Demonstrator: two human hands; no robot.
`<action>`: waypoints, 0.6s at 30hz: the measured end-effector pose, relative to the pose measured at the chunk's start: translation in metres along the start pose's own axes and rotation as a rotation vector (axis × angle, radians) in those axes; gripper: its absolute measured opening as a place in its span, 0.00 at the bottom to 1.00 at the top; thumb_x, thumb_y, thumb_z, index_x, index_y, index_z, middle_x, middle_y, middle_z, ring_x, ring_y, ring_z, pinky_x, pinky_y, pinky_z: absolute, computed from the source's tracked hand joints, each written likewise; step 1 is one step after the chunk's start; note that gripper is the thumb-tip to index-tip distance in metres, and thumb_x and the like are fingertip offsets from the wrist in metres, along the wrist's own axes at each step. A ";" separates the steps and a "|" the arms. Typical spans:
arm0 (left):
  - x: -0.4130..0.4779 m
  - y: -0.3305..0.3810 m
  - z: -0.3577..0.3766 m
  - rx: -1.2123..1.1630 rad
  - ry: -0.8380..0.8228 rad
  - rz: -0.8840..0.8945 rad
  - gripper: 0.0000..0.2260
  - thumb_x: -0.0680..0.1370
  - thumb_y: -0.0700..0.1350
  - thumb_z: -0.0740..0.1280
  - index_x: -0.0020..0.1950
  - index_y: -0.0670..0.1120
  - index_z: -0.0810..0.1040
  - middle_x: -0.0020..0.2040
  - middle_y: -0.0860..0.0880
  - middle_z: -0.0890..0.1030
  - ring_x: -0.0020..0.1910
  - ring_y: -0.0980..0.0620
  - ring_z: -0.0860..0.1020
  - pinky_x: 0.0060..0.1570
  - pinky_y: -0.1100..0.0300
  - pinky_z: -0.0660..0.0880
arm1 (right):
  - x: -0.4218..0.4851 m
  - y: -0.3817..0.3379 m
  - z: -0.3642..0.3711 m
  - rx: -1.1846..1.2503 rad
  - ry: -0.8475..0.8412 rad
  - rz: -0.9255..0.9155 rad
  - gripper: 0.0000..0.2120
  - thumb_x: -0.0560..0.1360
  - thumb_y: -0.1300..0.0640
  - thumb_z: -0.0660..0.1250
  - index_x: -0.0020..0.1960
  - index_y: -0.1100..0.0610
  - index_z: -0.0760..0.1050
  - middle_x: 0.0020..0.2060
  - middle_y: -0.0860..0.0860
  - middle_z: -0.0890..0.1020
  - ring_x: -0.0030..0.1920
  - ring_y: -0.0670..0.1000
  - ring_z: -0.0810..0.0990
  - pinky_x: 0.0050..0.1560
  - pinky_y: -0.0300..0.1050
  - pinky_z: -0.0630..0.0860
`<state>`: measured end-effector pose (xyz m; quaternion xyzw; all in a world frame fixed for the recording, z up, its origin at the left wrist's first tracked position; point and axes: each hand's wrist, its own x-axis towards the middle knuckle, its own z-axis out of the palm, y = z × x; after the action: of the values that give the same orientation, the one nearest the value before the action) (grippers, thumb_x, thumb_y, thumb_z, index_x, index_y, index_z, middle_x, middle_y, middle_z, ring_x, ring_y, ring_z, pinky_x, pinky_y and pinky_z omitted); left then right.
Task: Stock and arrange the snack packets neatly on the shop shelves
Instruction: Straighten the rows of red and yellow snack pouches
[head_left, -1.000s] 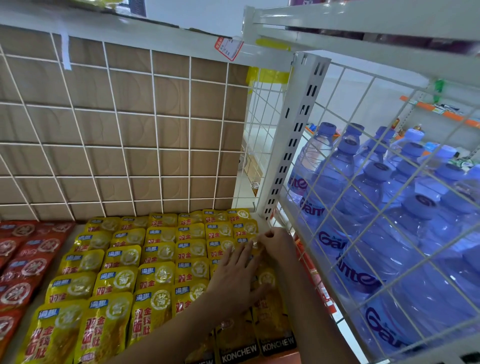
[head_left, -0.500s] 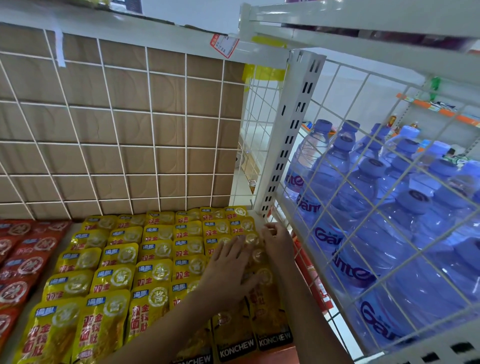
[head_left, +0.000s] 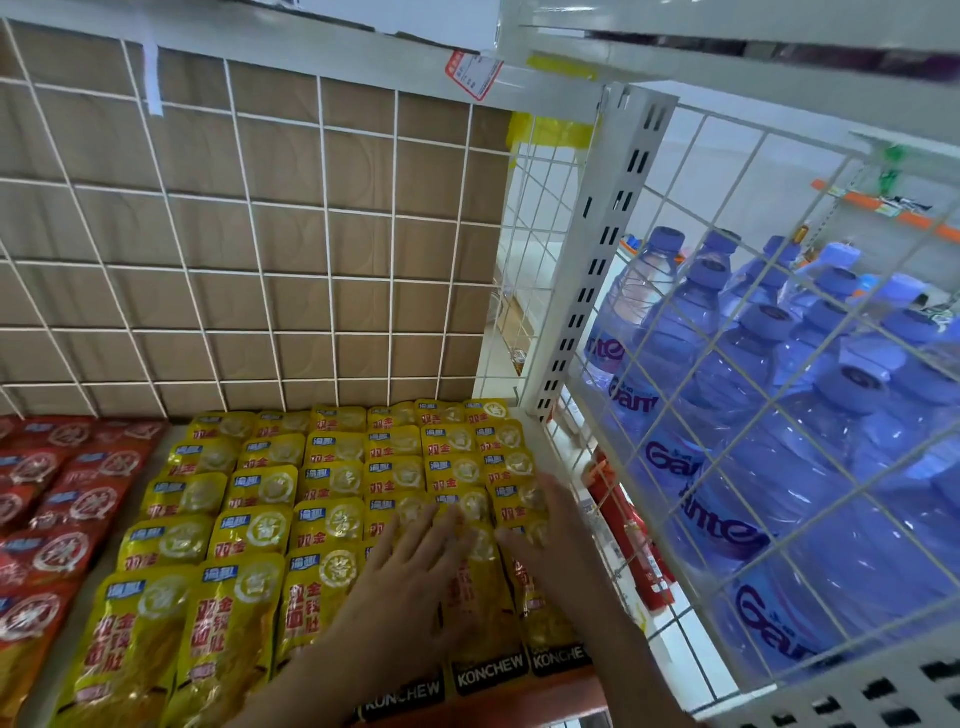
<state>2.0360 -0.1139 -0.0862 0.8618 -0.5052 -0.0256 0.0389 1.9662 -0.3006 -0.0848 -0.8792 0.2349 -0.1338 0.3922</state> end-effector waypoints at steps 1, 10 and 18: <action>-0.001 0.001 0.002 0.024 0.018 0.025 0.31 0.71 0.67 0.54 0.68 0.51 0.69 0.68 0.48 0.73 0.69 0.48 0.63 0.64 0.48 0.54 | -0.001 0.000 0.001 -0.032 0.000 0.001 0.37 0.70 0.47 0.71 0.72 0.48 0.56 0.65 0.44 0.66 0.61 0.45 0.71 0.58 0.51 0.74; -0.001 0.000 0.009 0.088 0.049 0.011 0.30 0.75 0.67 0.49 0.69 0.52 0.71 0.68 0.48 0.73 0.67 0.46 0.71 0.64 0.46 0.54 | -0.002 -0.002 0.004 -0.123 -0.007 0.043 0.34 0.73 0.47 0.67 0.73 0.51 0.56 0.72 0.47 0.61 0.69 0.49 0.66 0.63 0.54 0.71; -0.002 0.001 0.007 0.095 0.011 -0.023 0.31 0.77 0.66 0.40 0.70 0.52 0.68 0.69 0.48 0.72 0.67 0.46 0.71 0.64 0.45 0.54 | -0.004 -0.002 0.002 -0.123 -0.003 0.030 0.31 0.73 0.48 0.66 0.72 0.50 0.58 0.71 0.48 0.63 0.69 0.50 0.66 0.63 0.55 0.71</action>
<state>2.0337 -0.1124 -0.0932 0.8685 -0.4957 0.0026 0.0002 1.9643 -0.2959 -0.0845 -0.8982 0.2551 -0.1119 0.3399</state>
